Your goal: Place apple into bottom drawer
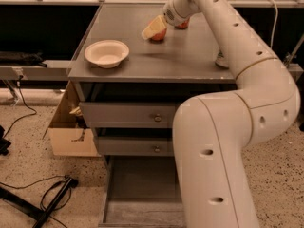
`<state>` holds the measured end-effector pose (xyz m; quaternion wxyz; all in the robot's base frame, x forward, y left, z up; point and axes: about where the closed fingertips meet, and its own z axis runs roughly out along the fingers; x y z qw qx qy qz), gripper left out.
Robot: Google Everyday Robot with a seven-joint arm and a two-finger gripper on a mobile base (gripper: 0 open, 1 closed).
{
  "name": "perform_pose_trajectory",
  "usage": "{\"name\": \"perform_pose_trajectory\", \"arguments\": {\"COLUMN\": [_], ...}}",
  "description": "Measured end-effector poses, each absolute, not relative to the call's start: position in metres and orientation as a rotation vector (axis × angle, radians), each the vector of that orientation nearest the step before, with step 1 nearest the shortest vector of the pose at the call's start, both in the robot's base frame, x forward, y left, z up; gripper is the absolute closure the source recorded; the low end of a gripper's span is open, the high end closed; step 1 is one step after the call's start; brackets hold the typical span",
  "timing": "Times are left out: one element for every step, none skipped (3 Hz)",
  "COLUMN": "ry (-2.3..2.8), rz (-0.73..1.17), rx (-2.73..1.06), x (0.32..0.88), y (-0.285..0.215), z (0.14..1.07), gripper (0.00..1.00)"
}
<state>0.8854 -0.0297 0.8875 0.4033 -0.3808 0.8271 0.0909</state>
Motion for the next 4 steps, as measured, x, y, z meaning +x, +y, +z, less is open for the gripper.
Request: {"name": "perform_pose_trajectory", "arguments": {"ry": [2.115,2.115,2.038,2.024], "rz": [0.289,0.329,0.375,0.381], "rx": [-0.967,-0.97,-0.993,-0.997], "x": [0.899,0.904,0.906,0.906], "y": [-0.007,0.006,0.029,0.033], "z": [0.853,0.839,0.855,0.859], "gripper": [0.03,0.26,0.5,0.73]}}
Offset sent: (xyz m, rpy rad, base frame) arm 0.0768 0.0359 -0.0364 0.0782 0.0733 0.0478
